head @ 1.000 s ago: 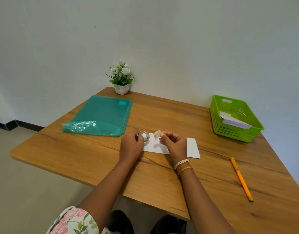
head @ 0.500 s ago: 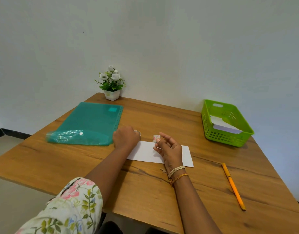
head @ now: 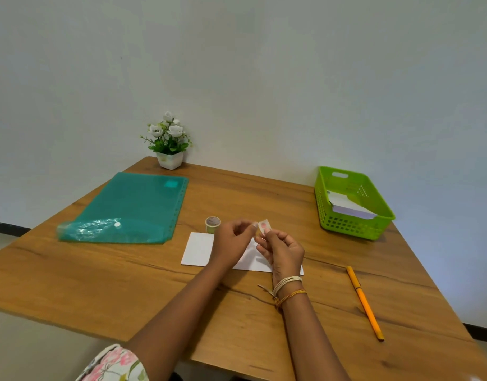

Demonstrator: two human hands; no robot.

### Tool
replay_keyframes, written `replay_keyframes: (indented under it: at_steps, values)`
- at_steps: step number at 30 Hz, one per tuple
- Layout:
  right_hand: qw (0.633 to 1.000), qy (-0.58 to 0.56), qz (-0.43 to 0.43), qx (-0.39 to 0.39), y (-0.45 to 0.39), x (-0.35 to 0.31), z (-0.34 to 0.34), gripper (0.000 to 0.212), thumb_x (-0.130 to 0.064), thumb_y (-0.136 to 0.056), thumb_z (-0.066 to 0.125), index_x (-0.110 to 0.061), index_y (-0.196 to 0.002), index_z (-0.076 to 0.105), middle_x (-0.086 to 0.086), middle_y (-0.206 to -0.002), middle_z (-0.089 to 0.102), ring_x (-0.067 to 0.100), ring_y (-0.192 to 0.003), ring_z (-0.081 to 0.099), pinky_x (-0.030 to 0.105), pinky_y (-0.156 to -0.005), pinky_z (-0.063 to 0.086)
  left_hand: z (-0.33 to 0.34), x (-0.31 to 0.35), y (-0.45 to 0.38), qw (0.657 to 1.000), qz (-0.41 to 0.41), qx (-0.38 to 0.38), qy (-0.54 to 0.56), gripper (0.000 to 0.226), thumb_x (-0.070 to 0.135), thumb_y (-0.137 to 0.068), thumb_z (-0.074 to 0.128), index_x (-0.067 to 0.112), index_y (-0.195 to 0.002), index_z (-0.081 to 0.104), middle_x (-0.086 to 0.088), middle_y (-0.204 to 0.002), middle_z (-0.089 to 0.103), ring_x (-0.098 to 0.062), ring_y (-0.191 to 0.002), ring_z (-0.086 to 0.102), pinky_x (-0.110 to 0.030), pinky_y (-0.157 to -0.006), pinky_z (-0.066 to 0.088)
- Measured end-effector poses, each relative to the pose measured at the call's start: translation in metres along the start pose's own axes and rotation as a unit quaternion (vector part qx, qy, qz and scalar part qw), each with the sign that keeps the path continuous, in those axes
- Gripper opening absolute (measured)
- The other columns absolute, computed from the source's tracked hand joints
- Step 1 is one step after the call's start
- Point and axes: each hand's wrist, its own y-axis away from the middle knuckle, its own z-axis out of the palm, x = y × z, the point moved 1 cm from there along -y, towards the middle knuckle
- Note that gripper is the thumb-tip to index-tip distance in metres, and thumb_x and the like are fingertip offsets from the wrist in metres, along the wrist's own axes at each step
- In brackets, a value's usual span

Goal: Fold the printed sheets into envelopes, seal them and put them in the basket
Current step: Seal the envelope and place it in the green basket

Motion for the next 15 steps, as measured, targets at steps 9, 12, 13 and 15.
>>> replay_keyframes:
  at_steps: [9, 12, 13, 15]
  values:
    - [0.987, 0.150, -0.047, -0.030, -0.019, -0.021, -0.029, 0.009, 0.004, -0.087, 0.062, -0.005, -0.084, 0.066, 0.011, -0.071, 0.069, 0.014, -0.057, 0.068, 0.020, -0.054, 0.056, 0.027, -0.004, -0.011, 0.998, -0.062, -0.011, -0.006, 0.009, 0.019, -0.086, 0.070, 0.016, -0.077, 0.073, -0.002, -0.072, 0.073, -0.010, -0.060, 0.065, -0.020, -0.050, 0.045]
    - [0.948, 0.301, -0.089, -0.049, -0.038, -0.031, -0.044, 0.024, 0.003, -0.088, 0.057, -0.015, -0.079, 0.069, 0.009, -0.082, 0.070, 0.015, -0.066, 0.064, 0.020, -0.060, 0.054, 0.031, -0.006, -0.018, 0.997, -0.023, -0.015, -0.078, 0.008, 0.020, -0.085, 0.070, 0.014, -0.079, 0.074, -0.001, -0.070, 0.069, -0.007, -0.059, 0.058, -0.012, -0.051, 0.043]
    - [0.926, 0.358, -0.100, -0.060, -0.046, -0.035, -0.048, 0.026, 0.001, -0.088, 0.056, -0.019, -0.079, 0.071, 0.006, -0.084, 0.072, 0.014, -0.070, 0.063, 0.023, -0.065, 0.053, 0.032, -0.006, -0.020, 0.994, -0.001, -0.025, -0.106, 0.007, 0.020, -0.084, 0.070, 0.015, -0.081, 0.074, 0.003, -0.069, 0.067, -0.005, -0.059, 0.056, -0.010, -0.052, 0.041]
    - [0.885, 0.446, -0.097, -0.090, -0.058, -0.043, -0.055, 0.030, -0.002, -0.087, 0.055, -0.023, -0.074, 0.071, -0.001, -0.081, 0.071, 0.011, -0.071, 0.061, 0.026, -0.068, 0.049, 0.036, -0.008, -0.026, 0.984, 0.040, -0.059, -0.164, 0.006, 0.021, -0.083, 0.070, 0.018, -0.084, 0.075, 0.009, -0.072, 0.066, -0.001, -0.063, 0.056, -0.013, -0.057, 0.041]
